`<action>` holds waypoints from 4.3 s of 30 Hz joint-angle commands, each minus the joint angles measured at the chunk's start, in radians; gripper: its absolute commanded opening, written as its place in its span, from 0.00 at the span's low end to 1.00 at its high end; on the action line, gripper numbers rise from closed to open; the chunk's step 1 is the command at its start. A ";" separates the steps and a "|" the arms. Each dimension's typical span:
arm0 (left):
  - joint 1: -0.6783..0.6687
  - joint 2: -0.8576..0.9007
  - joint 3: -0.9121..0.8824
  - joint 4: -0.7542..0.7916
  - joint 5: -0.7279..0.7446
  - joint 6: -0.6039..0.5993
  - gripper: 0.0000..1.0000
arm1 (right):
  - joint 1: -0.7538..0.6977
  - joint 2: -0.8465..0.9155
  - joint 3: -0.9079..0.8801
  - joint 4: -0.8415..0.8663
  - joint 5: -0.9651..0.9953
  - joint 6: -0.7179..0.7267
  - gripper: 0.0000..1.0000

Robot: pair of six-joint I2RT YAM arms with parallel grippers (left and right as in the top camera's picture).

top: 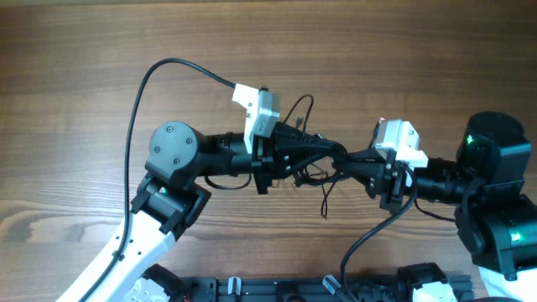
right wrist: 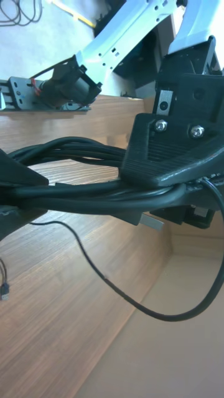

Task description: Untangle cables

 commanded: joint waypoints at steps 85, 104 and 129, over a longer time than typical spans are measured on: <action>-0.110 -0.092 0.018 -0.708 -0.394 0.599 0.04 | -0.002 0.085 -0.003 -0.066 0.579 0.100 0.74; -0.124 -0.262 0.018 -0.888 -0.497 0.951 0.04 | -0.002 -0.104 -0.002 0.135 0.497 -0.065 0.98; -0.204 -0.171 0.018 -0.667 -0.745 1.262 0.04 | -0.002 -0.092 -0.002 -0.116 0.195 -0.270 0.94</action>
